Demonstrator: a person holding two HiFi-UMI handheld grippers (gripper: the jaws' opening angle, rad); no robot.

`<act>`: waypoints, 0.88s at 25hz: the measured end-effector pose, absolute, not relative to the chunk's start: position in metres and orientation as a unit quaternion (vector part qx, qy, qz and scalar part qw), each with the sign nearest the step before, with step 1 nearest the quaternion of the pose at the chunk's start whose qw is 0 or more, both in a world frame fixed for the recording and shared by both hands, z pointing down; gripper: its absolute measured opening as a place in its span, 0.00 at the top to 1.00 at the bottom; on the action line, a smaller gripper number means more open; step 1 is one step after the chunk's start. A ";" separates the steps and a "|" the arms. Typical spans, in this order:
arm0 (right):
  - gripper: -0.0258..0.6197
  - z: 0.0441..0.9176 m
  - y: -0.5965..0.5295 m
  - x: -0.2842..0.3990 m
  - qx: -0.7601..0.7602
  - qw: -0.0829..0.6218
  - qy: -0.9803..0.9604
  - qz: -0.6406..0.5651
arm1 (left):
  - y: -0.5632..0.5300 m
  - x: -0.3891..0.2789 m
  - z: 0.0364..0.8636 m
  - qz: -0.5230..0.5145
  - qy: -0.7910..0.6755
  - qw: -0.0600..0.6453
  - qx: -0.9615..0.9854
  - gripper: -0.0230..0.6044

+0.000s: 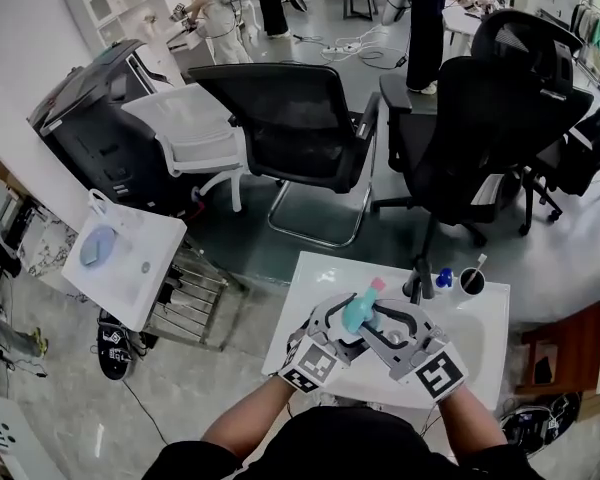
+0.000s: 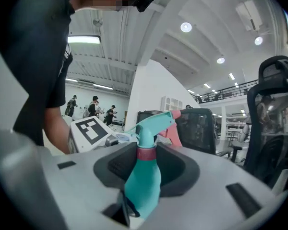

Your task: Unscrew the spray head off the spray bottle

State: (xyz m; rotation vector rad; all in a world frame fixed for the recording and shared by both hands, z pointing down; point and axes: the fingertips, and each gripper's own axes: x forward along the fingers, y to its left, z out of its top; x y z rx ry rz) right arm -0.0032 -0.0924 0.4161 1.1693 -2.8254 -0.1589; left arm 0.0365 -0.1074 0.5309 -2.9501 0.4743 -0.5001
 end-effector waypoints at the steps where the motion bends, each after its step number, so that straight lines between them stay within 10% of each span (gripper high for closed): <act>1: 0.75 0.414 -0.088 -0.005 0.361 0.035 -0.931 -0.047 | -0.102 0.037 0.529 -0.163 0.134 0.058 -0.976 0.34; 11: 0.75 0.411 -0.058 -0.014 0.176 0.035 -0.984 -0.023 | -0.069 0.034 0.527 -0.165 -0.011 0.098 -0.981 0.34; 22: 0.64 0.425 -0.095 -0.004 0.402 0.037 -0.913 -0.052 | -0.126 0.021 0.538 -0.191 0.196 0.025 -0.961 0.34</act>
